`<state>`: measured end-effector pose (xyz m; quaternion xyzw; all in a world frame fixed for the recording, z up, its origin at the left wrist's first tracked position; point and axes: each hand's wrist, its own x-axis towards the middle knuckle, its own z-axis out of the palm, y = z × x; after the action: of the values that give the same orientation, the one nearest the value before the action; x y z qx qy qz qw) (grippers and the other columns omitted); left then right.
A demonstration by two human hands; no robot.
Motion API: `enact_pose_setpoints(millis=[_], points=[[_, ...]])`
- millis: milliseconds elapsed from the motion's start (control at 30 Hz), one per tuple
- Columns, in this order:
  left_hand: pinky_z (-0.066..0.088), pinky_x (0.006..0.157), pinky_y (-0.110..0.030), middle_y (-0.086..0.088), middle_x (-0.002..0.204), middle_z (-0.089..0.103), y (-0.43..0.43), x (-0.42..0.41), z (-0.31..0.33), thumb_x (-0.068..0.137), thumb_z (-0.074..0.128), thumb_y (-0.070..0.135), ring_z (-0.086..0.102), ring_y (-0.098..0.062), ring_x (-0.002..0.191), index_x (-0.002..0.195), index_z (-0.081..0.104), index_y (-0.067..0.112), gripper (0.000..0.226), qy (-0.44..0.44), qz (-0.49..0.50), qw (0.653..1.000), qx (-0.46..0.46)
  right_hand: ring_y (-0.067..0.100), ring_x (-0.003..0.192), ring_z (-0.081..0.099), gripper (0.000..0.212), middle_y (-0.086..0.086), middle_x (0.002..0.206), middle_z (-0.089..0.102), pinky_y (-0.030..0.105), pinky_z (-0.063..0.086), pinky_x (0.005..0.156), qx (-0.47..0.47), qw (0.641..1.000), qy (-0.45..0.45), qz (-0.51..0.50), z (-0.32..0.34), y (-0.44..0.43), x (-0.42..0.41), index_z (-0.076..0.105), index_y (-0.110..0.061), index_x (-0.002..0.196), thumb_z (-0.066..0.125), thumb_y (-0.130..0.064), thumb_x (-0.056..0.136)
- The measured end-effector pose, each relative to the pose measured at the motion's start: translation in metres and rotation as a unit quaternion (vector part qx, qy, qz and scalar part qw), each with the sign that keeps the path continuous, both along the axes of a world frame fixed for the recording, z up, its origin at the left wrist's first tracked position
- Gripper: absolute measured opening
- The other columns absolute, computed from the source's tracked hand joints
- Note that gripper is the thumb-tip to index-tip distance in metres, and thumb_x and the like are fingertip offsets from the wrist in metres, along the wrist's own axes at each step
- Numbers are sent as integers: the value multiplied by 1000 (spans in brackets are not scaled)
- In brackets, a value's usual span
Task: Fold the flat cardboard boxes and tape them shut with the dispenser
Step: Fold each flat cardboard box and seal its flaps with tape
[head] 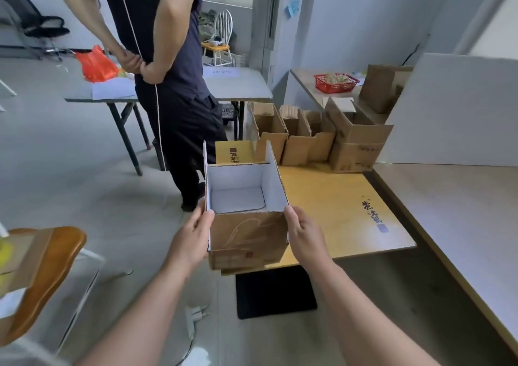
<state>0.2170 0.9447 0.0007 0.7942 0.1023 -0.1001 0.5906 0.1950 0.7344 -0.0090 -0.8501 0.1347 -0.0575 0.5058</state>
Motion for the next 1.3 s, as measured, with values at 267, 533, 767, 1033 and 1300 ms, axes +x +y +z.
enact_pose_setpoints(millis=[267,533,767,1033,1300], points=[[44,102,-51,1,150,41,12,77,-26,70,30,71,42,-28,134,147,33,36,84,18,25,999,32,12,103,50,48,-6,111,60,30,41,88,-9,997,50,53,-14,14,94,57,-20,123,29,-51,99],[41,106,-48,-3,152,38,2,194,-27,91,40,59,42,-29,134,149,33,27,66,21,98,993,65,22,114,48,58,8,130,56,34,38,88,-124,987,28,97,-13,9,223,52,-18,134,20,-51,99],[46,100,-49,-7,145,45,-12,267,-21,99,36,47,50,-31,125,148,33,29,52,12,146,987,61,22,109,57,47,4,123,60,35,46,92,-80,992,31,87,0,-5,291,46,-14,132,41,-47,98],[53,89,-44,5,153,34,-19,331,-12,101,33,42,48,-23,112,151,28,29,51,10,92,996,19,20,93,58,24,-1,100,65,37,49,81,-109,993,-13,52,-4,-13,303,60,-18,110,43,-15,94],[51,88,-39,0,136,46,-27,356,-13,99,27,55,54,-29,88,152,21,34,57,25,7,998,62,22,112,54,41,1,126,56,34,45,89,-161,987,8,23,-2,-6,292,46,-24,137,39,-17,98]])
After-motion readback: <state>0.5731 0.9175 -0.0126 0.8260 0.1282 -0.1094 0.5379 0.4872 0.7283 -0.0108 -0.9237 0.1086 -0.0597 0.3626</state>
